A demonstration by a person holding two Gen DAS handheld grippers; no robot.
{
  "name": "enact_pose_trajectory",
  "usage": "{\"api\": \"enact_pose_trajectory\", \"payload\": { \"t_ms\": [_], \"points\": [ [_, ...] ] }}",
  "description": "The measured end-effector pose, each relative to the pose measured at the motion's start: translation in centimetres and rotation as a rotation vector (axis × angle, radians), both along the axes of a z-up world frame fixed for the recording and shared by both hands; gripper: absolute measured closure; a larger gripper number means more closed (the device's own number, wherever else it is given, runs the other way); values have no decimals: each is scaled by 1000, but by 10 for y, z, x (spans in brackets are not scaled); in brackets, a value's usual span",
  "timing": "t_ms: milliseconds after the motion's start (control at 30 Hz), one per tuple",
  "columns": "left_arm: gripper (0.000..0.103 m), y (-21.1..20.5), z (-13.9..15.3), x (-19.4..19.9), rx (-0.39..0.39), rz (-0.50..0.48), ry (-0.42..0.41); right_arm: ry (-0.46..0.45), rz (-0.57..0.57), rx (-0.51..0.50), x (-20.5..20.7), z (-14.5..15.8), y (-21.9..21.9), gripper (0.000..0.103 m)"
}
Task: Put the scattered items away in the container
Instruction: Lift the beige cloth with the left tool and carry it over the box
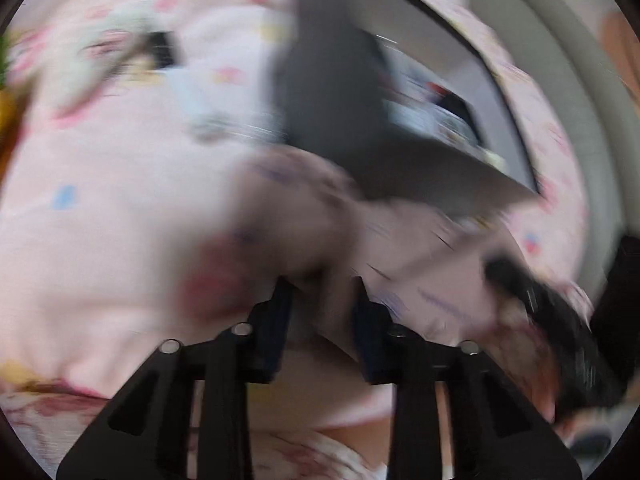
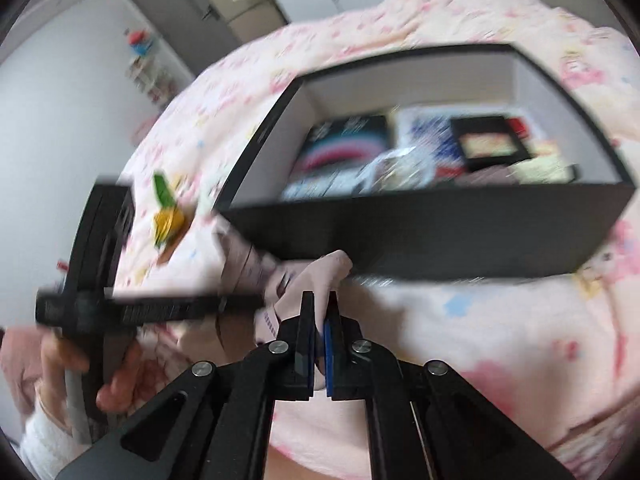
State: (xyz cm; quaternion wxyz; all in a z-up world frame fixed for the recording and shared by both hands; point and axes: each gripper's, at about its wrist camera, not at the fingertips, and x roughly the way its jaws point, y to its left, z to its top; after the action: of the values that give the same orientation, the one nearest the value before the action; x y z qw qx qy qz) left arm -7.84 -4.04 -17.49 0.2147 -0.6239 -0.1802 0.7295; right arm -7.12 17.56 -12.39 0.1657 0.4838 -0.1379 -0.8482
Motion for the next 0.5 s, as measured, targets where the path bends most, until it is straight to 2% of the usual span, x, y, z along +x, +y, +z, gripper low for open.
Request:
{"api": "enact_pose_trajectory", "payload": {
  "t_ms": [67,100,133,200,267,300,400,467,500],
  "points": [
    [74,13,7,7,57,-88,21,6,-22,-9,-2,6,8,100],
    [65,15,10,9,53,-90,35,4,-24,-11,-4,9,13,100],
    [53,14,12,10,37,-79,46,-2,-22,-1,-6,10,17,100],
    [42,6,12,10,51,-34,44,-10,-34,25,-4,9,27,99],
    [36,-3,12,13,79,35,47,-49,-50,-5,-5,-1,33,97],
    [33,-10,13,14,60,83,58,-74,-47,-28,-6,-6,35,96],
    [33,-29,12,8,1,201,72,-95,-33,-32,-8,-13,33,76],
    [33,-35,9,6,-30,246,67,-98,-30,-17,-10,-16,29,51],
    [30,-35,4,3,-58,255,54,-110,-24,-17,-12,-19,26,49]
  ]
}}
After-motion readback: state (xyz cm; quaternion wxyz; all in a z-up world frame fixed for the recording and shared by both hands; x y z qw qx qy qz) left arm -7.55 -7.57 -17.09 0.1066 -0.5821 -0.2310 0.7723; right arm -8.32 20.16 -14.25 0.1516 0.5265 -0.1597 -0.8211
